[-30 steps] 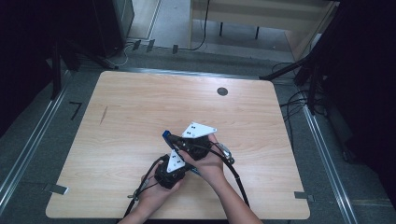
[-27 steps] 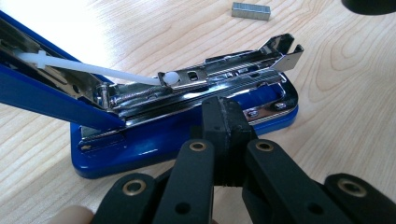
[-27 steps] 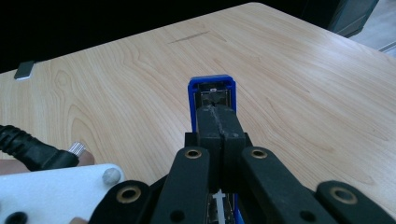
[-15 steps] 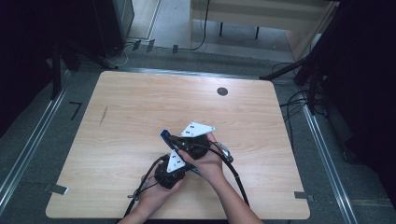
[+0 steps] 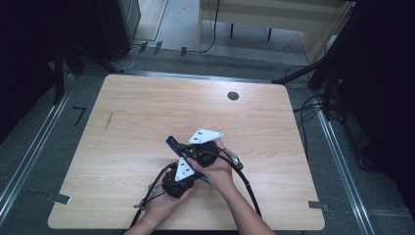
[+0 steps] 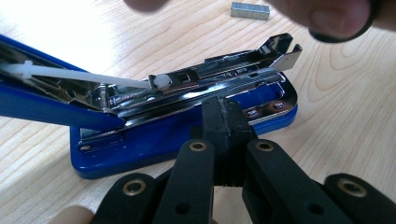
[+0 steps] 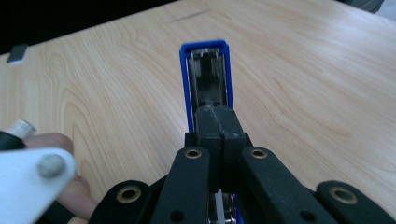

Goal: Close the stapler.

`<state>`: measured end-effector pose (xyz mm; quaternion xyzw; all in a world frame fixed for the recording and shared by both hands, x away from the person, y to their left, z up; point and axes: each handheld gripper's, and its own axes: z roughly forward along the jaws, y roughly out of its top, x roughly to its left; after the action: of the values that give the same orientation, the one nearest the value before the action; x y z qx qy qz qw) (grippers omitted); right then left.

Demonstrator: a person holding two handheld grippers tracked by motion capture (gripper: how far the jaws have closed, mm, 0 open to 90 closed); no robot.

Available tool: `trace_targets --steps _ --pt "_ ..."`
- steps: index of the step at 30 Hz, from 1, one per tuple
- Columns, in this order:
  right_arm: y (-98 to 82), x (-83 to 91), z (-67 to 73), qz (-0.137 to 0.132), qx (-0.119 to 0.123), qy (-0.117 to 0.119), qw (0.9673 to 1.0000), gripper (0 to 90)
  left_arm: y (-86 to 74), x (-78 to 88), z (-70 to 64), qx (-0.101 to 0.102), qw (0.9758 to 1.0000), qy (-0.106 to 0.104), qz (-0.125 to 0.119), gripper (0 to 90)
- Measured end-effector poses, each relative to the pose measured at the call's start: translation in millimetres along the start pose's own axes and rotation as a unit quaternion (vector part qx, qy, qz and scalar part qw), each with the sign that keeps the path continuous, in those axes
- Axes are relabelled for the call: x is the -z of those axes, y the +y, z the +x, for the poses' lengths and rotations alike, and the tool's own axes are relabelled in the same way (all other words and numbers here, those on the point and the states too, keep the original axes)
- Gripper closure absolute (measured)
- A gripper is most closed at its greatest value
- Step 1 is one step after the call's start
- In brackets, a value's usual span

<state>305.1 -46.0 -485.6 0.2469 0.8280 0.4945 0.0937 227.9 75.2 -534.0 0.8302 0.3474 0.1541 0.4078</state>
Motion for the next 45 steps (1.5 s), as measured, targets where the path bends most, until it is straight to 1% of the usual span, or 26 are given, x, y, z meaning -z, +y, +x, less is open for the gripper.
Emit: trace_targets --steps 2,6,15,16,17,18,21,25,27,28,29,30,32,34,39,40,41,42,45 --pt "-4.1 -3.2 -1.0 0.007 -0.003 0.0 1.0 90.0 0.0 0.0 0.0 0.001 1.0 0.0 0.0 90.0" --pt "-7.7 -5.9 -2.4 0.009 -0.01 0.002 0.9999 90.0 0.0 0.0 0.1 0.001 1.0 0.0 0.0 90.0" --pt "-7.1 -11.7 -2.6 0.022 -0.011 0.002 0.9997 90.0 0.0 0.0 0.0 -0.001 1.0 0.001 0.0 90.0" --pt "-6.4 -13.7 -2.2 0.029 -0.012 0.001 0.9995 90.0 0.0 0.1 -0.1 -0.002 1.0 0.001 0.001 90.0" --pt "-6.4 -13.7 -2.2 0.029 -0.012 0.001 0.9995 90.0 0.0 0.1 -0.1 -0.002 1.0 0.001 0.001 90.0" --pt "-6.1 -16.6 -1.4 0.041 -0.011 -0.002 0.9991 90.0 0.0 0.1 -0.2 -0.002 1.0 0.001 0.0 90.0" --pt "-5.3 -18.8 -1.0 0.047 -0.008 -0.005 0.9989 90.0 0.0 0.1 -0.1 -0.001 1.0 0.001 0.0 90.0" --pt "-4.2 -23.4 -1.7 0.059 -0.017 -0.005 0.9981 90.0 0.0 0.1 0.0 -0.001 1.0 0.0 0.0 90.0" --pt "-3.8 -26.6 -1.7 0.074 -0.021 -0.008 0.997 90.0 0.0 0.1 -0.2 -0.002 1.0 0.001 0.001 90.0" --pt "-3.6 -29.3 -0.8 0.087 -0.019 -0.011 0.9959 90.0 0.0 0.2 -0.1 -0.002 1.0 0.001 0.001 90.0" --pt "-3.6 -29.3 -0.8 0.087 -0.019 -0.011 0.9959 90.0 0.0 0.1 -0.1 -0.002 1.0 0.0 0.0 90.0" --pt "-3.1 -32.0 0.2 0.095 -0.019 -0.015 0.9952 90.0 0.0 0.2 -0.1 -0.002 1.0 0.0 0.001 90.0" --pt "-2.6 -32.4 -0.3 0.096 -0.019 -0.014 0.9951 90.0 0.0 0.1 -0.2 -0.001 1.0 0.0 0.001 90.0" --pt "-2.3 -32.8 -2.4 0.096 -0.029 -0.009 0.9949 90.0 0.0 0.1 -0.2 -0.001 1.0 0.0 0.001 90.0" --pt "-2.4 -32.5 -1.3 0.094 -0.024 -0.013 0.9952 90.0 0.0 0.1 -0.1 -0.001 1.0 0.0 0.0 90.0" --pt "-2.4 -32.2 -1.2 0.092 -0.027 -0.01 0.9954 90.0 0.0 0.1 0.0 -0.001 1.0 -0.001 0.0 90.0" --pt "-2.4 -31.3 -1.5 0.083 -0.032 -0.006 0.996 90.0 0.0 0.1 0.0 -0.001 1.0 -0.001 0.0 90.0" --pt "-2.5 -29.6 -2.4 0.074 -0.036 -0.009 0.9966 90.0 0.0 0.1 0.0 -0.001 1.0 -0.001 0.0 90.0" --pt "-2.2 -27.3 -3.5 0.068 -0.034 -0.013 0.997 90.0 0.0 0.1 0.0 -0.001 1.0 -0.001 0.0 90.0"
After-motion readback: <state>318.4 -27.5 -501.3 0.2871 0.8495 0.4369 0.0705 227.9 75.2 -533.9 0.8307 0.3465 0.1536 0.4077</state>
